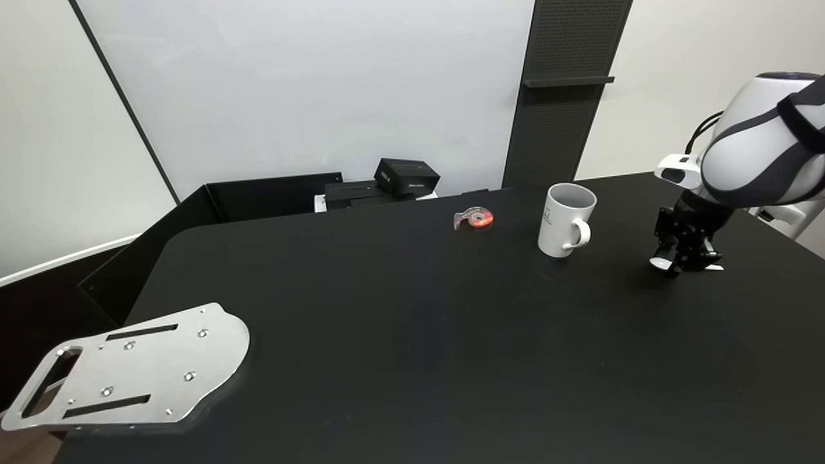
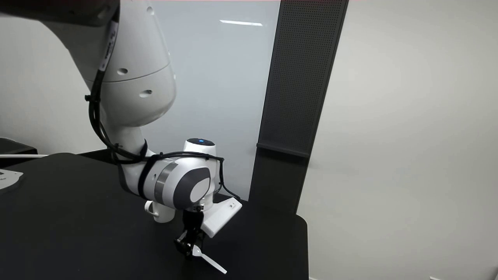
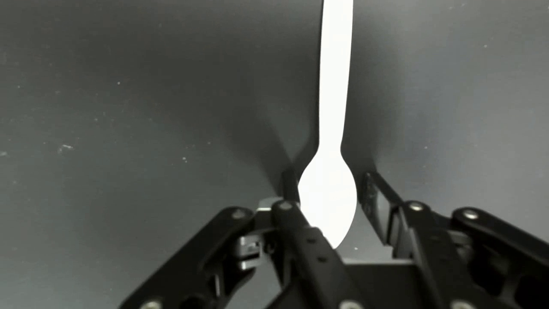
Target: Put the white spoon in the white mug
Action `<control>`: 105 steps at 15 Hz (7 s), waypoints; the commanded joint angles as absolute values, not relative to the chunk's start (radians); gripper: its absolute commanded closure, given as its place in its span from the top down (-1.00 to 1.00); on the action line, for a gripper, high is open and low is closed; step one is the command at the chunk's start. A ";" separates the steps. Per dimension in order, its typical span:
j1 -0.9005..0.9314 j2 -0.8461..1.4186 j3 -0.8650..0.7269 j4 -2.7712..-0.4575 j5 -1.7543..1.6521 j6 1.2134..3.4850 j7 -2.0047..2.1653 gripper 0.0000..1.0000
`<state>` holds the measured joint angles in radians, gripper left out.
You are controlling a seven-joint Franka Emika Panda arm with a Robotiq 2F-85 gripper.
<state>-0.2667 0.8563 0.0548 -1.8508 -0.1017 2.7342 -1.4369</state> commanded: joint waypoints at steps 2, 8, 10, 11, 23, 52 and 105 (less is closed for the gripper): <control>-0.268 0.854 0.058 -1.853 -0.122 2.746 -1.422 -0.84; -0.257 0.827 0.061 -1.841 -0.133 2.760 -1.420 -0.85; -0.248 0.810 0.058 -1.835 -0.145 2.781 -1.417 -0.85; -0.243 0.800 0.056 -1.830 -0.149 2.789 -1.415 -0.85; -0.215 0.676 0.100 -1.826 -0.149 2.793 -1.423 -0.85; -0.446 0.599 0.538 -1.905 0.429 2.775 -1.841 -0.85; -0.038 0.564 0.117 -1.989 0.295 2.887 -1.859 1.00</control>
